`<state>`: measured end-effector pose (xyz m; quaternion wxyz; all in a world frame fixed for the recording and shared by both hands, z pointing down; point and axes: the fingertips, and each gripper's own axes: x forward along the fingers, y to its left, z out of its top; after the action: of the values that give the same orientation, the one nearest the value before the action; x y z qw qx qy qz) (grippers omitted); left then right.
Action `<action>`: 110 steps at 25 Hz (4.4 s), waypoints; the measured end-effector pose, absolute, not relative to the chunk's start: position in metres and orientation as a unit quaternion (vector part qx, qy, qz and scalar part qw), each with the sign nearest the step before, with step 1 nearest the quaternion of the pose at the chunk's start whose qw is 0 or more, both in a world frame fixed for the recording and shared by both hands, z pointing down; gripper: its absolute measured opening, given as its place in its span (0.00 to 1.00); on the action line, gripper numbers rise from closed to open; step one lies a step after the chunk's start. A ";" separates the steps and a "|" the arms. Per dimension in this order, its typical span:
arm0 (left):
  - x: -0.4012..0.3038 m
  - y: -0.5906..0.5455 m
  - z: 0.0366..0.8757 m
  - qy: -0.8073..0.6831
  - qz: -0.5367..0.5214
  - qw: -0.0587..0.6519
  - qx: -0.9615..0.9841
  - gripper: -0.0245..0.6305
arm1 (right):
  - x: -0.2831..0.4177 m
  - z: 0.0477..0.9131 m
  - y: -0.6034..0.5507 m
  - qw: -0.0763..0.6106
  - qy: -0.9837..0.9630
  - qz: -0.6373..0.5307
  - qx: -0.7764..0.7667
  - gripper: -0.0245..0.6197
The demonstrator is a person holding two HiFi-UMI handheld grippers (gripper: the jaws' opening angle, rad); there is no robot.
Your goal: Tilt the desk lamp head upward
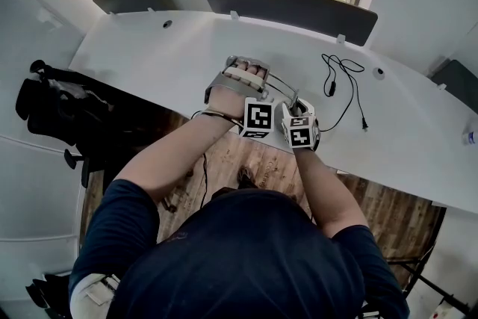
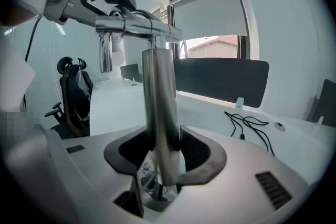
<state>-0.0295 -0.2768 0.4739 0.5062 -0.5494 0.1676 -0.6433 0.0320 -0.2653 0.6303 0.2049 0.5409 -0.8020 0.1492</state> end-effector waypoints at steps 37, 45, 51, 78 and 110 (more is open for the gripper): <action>-0.016 -0.252 0.450 0.113 -0.671 0.540 -0.495 0.22 | 0.026 0.634 -0.259 0.242 -0.824 0.128 0.497 0.30; -0.015 -0.235 0.439 0.118 -0.653 0.543 -0.514 0.22 | 0.034 0.602 -0.242 0.218 -0.829 0.111 0.503 0.30; -0.002 -0.213 0.414 0.139 -0.617 0.550 -0.545 0.22 | 0.052 0.574 -0.223 0.203 -0.830 0.097 0.510 0.30; 0.001 -0.144 0.436 0.283 -0.373 0.217 -0.856 0.15 | 0.041 0.465 -0.126 0.075 -0.881 0.097 0.458 0.14; 0.013 -0.088 0.433 0.233 -0.124 0.009 -0.965 0.05 | 0.019 0.441 -0.099 0.040 -0.892 0.081 0.442 0.05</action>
<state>0.0133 -0.0879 0.4328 0.0094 -0.9645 0.2327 -0.1244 0.0186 -0.0995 0.4408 0.0404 0.4419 -0.8925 0.0810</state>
